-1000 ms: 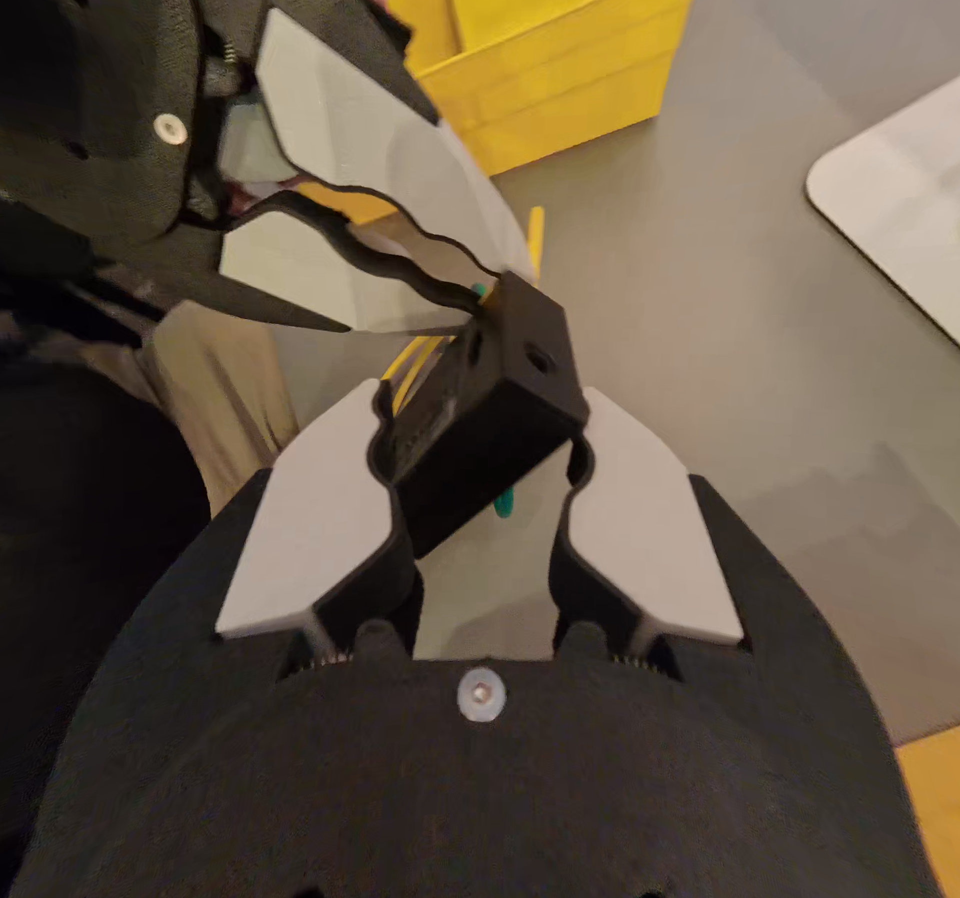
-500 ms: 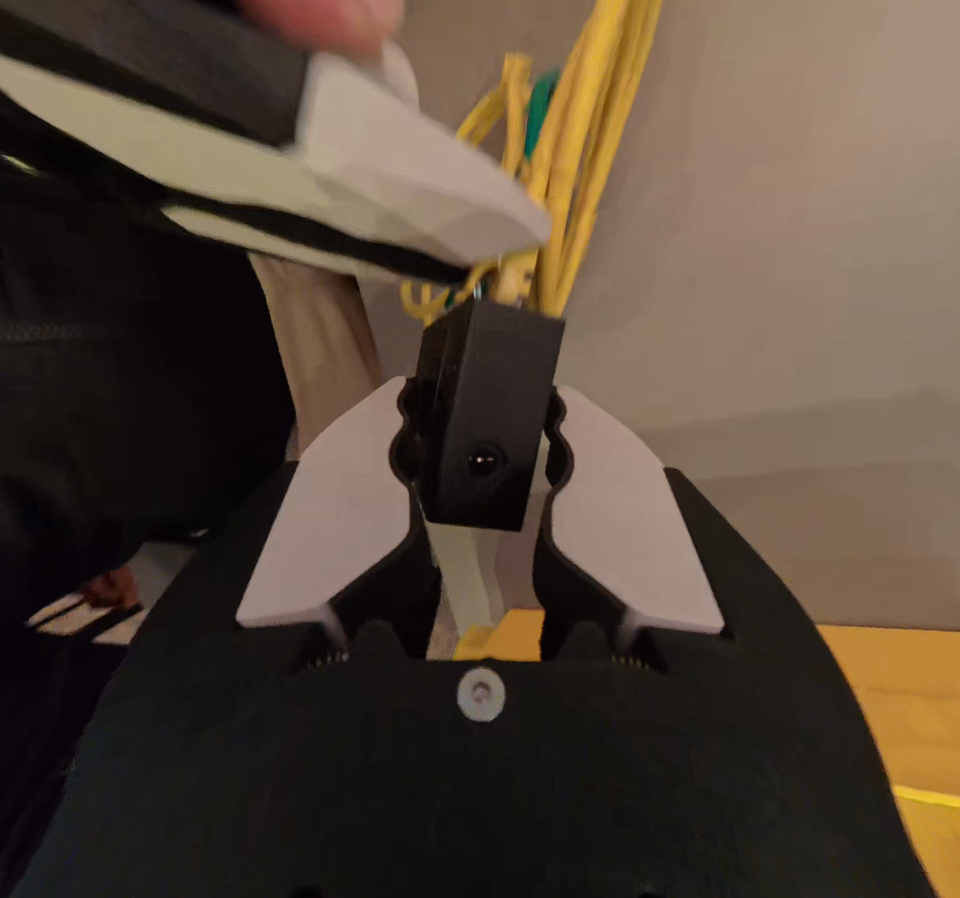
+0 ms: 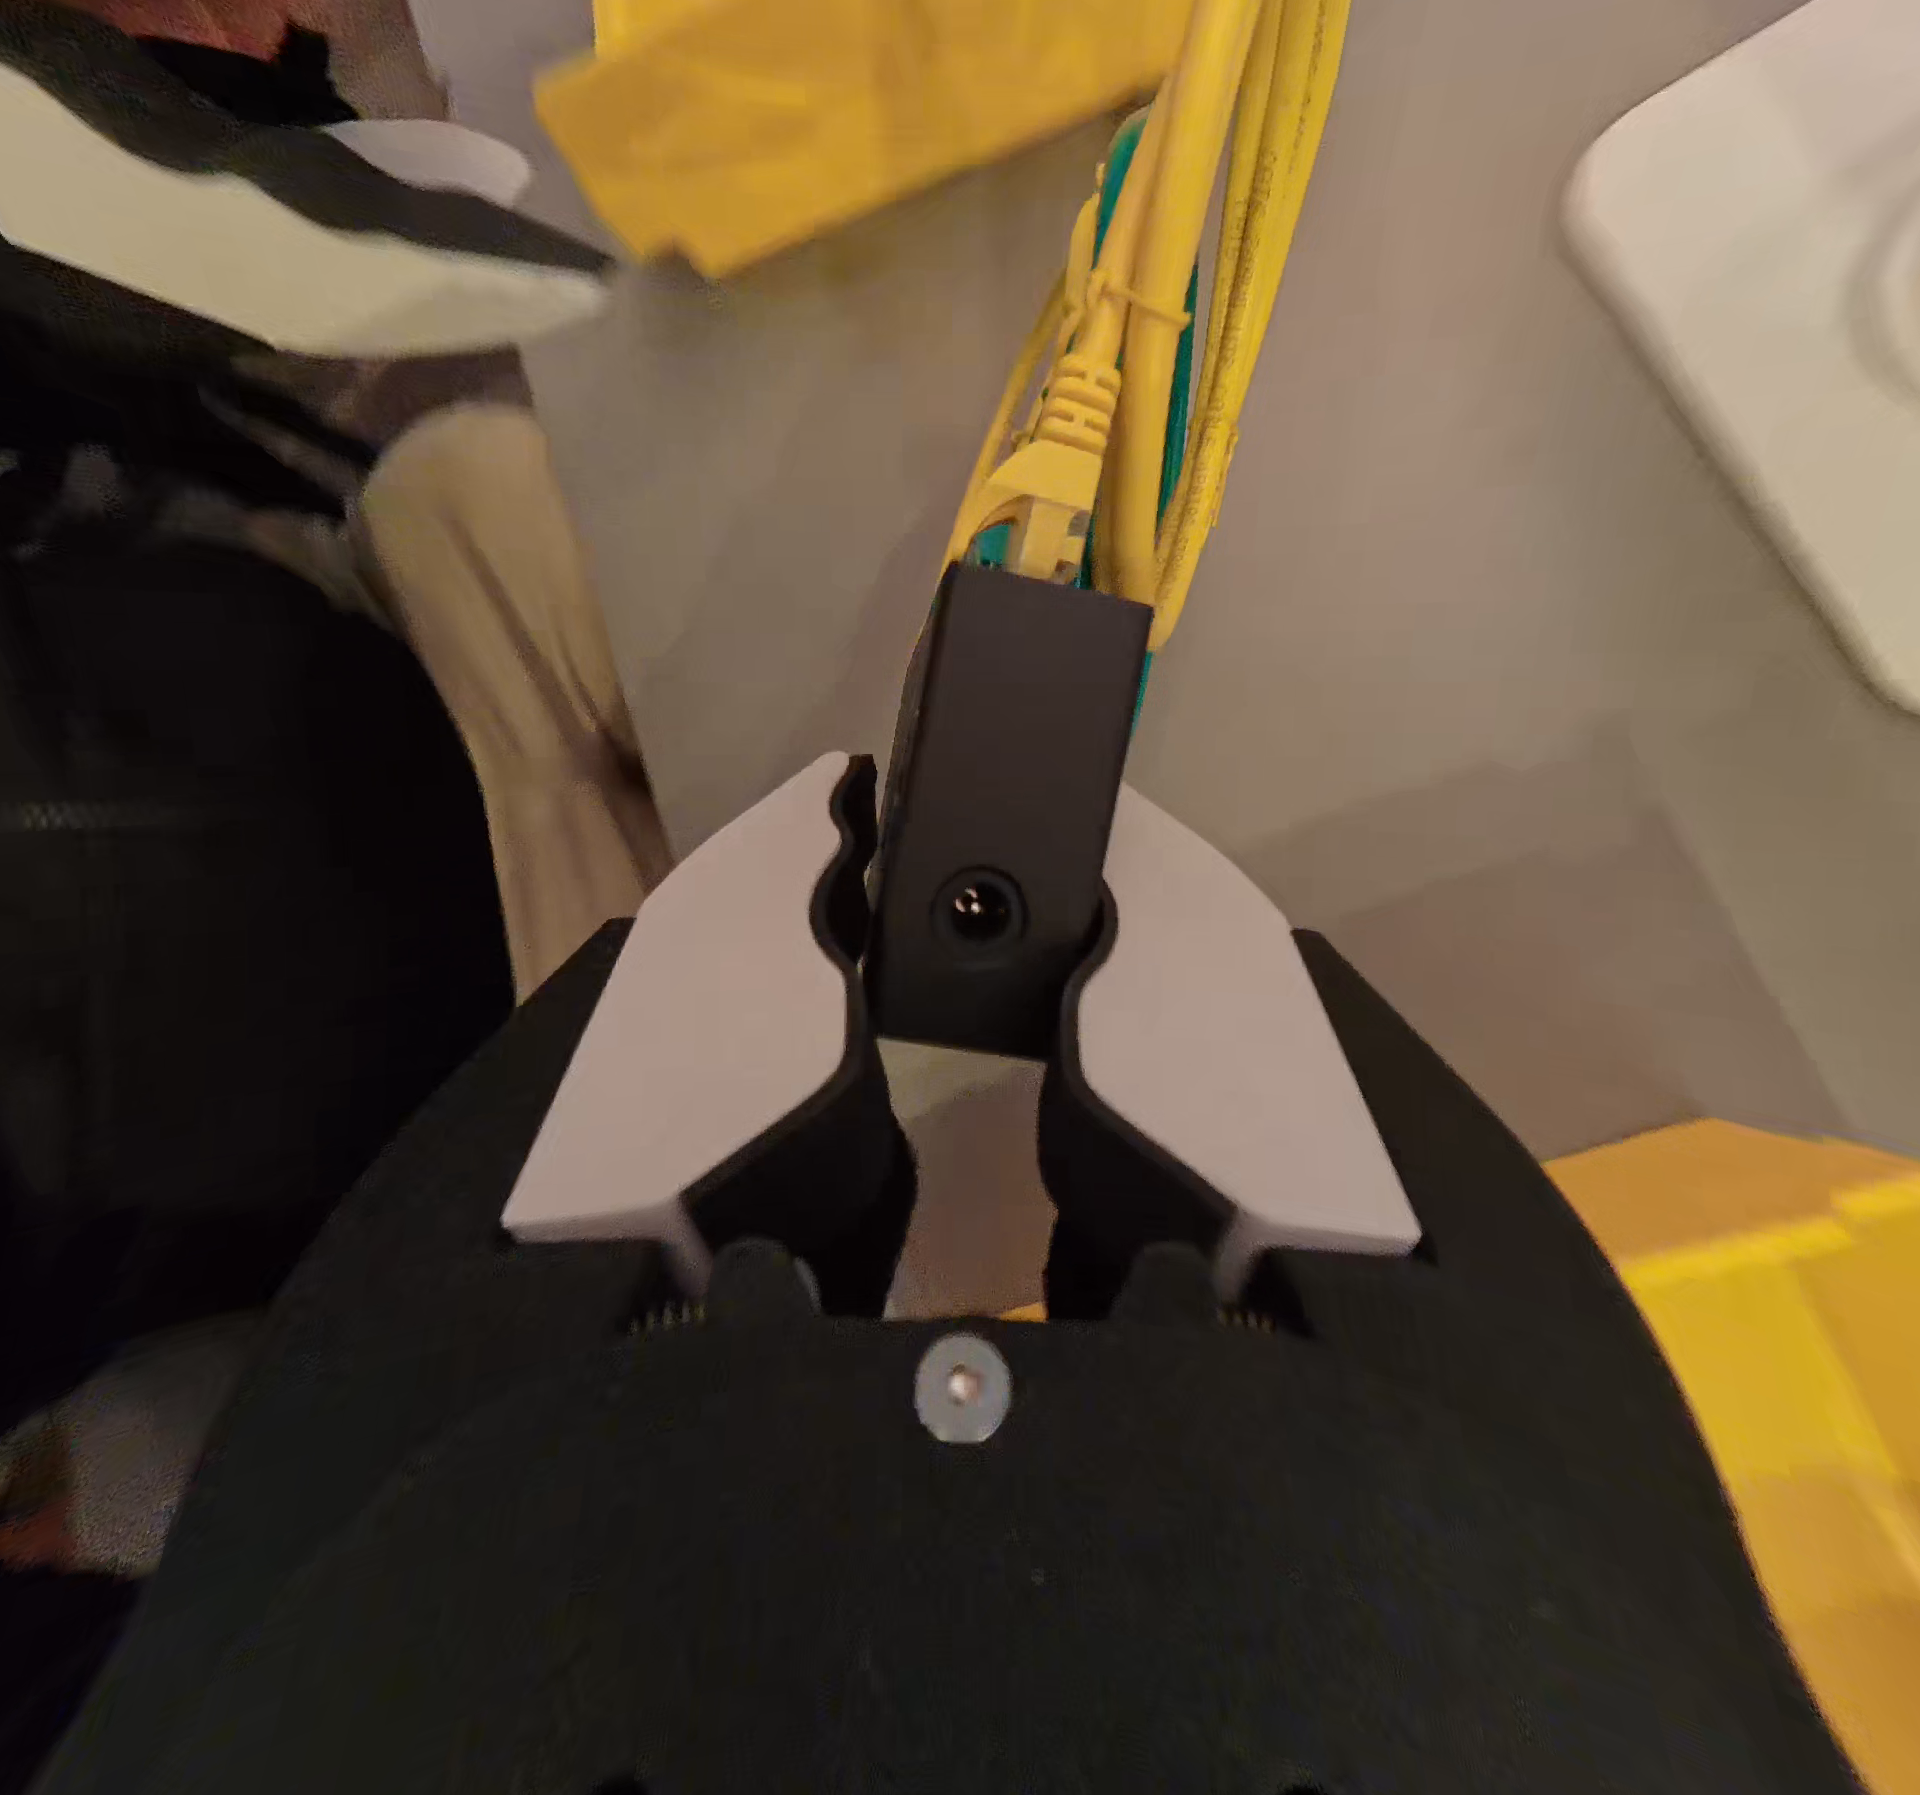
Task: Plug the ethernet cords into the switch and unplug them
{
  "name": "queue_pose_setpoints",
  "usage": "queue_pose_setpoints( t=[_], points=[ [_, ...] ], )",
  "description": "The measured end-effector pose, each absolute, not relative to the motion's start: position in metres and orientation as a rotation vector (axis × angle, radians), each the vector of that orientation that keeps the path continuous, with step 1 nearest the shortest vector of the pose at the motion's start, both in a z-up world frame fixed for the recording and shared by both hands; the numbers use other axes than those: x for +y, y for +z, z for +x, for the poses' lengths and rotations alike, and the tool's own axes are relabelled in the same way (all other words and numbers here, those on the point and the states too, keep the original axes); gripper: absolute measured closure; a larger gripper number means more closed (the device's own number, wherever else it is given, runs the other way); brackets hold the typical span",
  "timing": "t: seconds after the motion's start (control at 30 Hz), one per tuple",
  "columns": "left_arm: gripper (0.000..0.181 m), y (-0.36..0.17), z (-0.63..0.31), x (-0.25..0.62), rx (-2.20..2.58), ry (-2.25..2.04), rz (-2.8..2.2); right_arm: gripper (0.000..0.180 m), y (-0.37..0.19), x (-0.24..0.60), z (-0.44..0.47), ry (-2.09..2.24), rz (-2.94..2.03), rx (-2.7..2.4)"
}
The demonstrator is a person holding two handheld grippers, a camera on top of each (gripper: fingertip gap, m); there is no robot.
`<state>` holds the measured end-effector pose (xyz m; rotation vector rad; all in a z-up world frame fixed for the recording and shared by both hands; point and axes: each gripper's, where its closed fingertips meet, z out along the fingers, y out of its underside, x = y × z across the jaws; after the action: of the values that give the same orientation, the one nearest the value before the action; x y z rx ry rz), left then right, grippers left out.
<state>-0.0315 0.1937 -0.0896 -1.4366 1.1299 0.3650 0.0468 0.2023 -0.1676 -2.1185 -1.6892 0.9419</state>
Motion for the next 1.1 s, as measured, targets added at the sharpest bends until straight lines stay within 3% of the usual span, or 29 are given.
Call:
queue_pose_setpoints(
  t=[0.1,0.23,0.53,0.93,1.1],
  points=[
    [0.137,-0.062,-0.053,0.196,1.048,0.416,-1.373,0.147,-0.127,0.239,0.076,1.023,-2.003,-1.357],
    [0.143,-0.081,-0.063,0.206,1.122,0.424,-1.431,0.147,-0.1,0.28,0.139,1.065,-1.93,-0.973],
    [0.152,-0.058,-0.059,0.201,0.987,0.408,-1.307,0.147,-0.172,0.3,0.241,1.25,-2.174,-0.548],
    [0.152,-0.072,-0.05,0.203,1.036,0.401,-1.334,0.147,-0.264,0.314,0.281,0.798,-2.622,-0.438],
    [0.153,-0.071,-0.053,0.203,1.03,0.39,-1.34,0.147,-0.263,0.326,0.286,0.636,-2.669,-0.415]
  ],
)
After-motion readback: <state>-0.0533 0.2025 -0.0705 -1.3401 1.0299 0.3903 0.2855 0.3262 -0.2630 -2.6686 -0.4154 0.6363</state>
